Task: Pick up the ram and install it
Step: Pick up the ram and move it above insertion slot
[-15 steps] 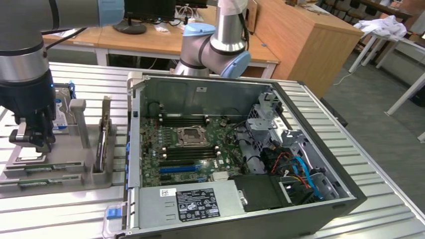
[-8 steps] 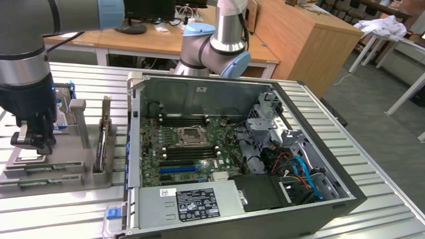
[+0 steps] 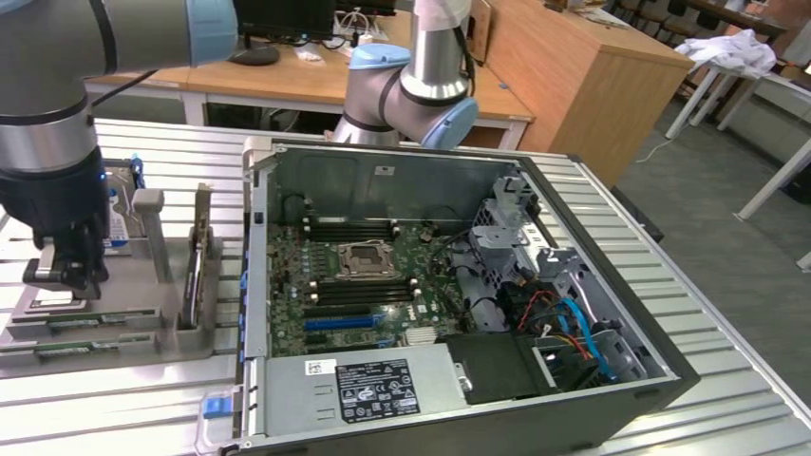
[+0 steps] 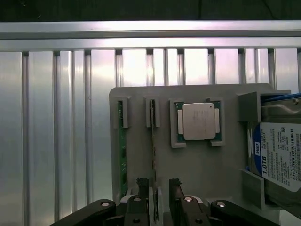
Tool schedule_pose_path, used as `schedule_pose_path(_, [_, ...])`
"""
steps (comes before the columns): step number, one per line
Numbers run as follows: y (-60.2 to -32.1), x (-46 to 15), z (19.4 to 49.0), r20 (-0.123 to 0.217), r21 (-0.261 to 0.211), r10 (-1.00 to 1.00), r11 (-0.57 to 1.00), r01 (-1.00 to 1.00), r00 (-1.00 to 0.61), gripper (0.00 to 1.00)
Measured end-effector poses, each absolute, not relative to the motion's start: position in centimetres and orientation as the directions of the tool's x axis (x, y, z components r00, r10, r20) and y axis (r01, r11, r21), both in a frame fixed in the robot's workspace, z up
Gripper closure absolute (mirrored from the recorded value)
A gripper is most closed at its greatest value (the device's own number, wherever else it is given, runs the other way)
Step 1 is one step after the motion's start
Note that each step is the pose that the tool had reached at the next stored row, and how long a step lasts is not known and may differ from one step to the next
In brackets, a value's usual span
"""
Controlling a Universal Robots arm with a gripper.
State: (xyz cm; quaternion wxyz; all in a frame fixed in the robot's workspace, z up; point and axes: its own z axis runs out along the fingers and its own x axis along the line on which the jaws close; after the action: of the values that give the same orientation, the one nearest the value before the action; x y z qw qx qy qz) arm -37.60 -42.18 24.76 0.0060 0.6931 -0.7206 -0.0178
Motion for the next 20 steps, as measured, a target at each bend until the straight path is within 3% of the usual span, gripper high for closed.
schedule_pose_path(20, [-44.3, -37.7, 24.8, -0.016, 0.034, -0.999, 0.039, -0.999, -0.039, 0.69])
